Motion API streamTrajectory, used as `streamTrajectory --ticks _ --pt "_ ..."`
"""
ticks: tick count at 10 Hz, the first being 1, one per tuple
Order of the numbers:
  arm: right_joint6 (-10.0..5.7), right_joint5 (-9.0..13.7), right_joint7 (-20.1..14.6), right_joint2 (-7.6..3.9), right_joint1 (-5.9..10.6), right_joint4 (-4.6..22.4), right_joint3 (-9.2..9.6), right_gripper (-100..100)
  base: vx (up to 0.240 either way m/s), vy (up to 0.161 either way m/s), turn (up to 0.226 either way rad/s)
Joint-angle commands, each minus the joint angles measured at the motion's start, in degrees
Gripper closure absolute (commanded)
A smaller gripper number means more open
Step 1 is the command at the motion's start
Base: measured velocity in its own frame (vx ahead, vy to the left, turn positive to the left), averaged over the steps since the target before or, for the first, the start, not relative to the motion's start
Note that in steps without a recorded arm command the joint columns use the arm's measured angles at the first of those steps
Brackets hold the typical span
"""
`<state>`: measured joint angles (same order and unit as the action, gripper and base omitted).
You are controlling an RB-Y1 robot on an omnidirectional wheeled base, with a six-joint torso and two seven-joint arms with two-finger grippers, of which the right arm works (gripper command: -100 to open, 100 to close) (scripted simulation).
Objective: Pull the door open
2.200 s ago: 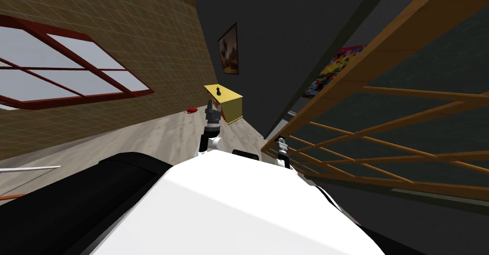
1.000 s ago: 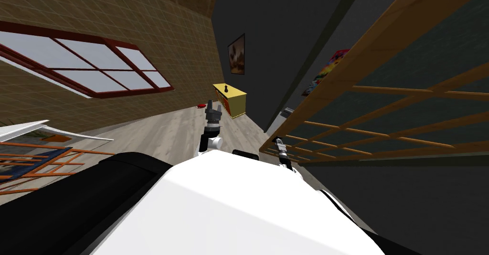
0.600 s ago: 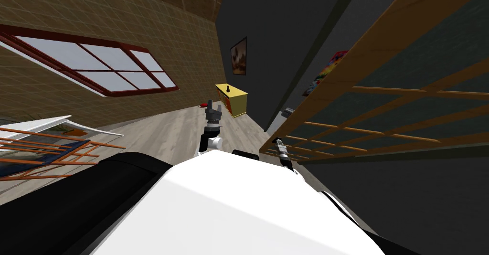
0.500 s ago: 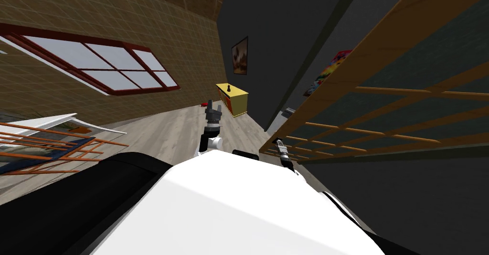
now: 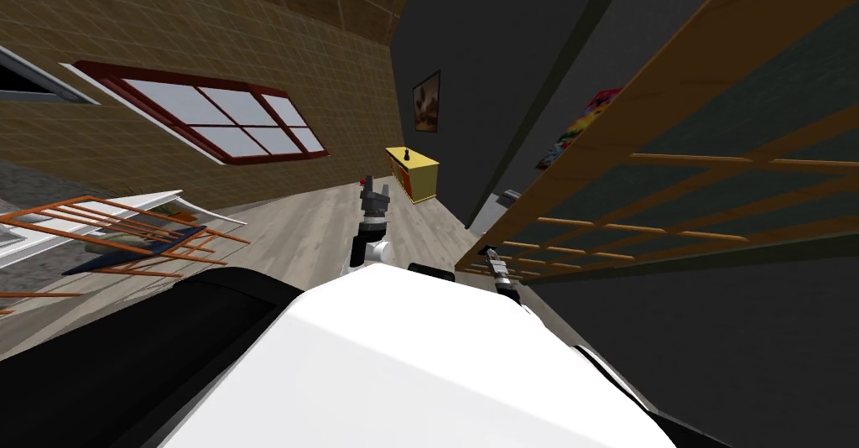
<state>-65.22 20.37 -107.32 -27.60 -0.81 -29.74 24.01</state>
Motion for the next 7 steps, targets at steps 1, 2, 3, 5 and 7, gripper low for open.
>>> streamTrajectory --ticks 1,2,3,5,7 --pt "-1.15 -0.13 -0.49 -0.39 -0.41 0.44 0.37 100 -0.118 -0.047 0.146" --pt "-1.51 -0.18 -0.65 -0.51 -0.54 0.58 0.48 100 -0.156 -0.061 0.157" --pt "-2.31 -0.27 -1.0 -0.78 -0.83 0.89 0.74 100 -0.178 -0.065 0.138" --pt "-4.12 -0.48 -1.78 -1.39 -1.48 1.58 1.32 100 -0.203 -0.086 0.165" --pt "-5.45 -0.64 -2.36 -1.84 -1.95 2.09 1.75 100 -0.196 -0.078 0.131"
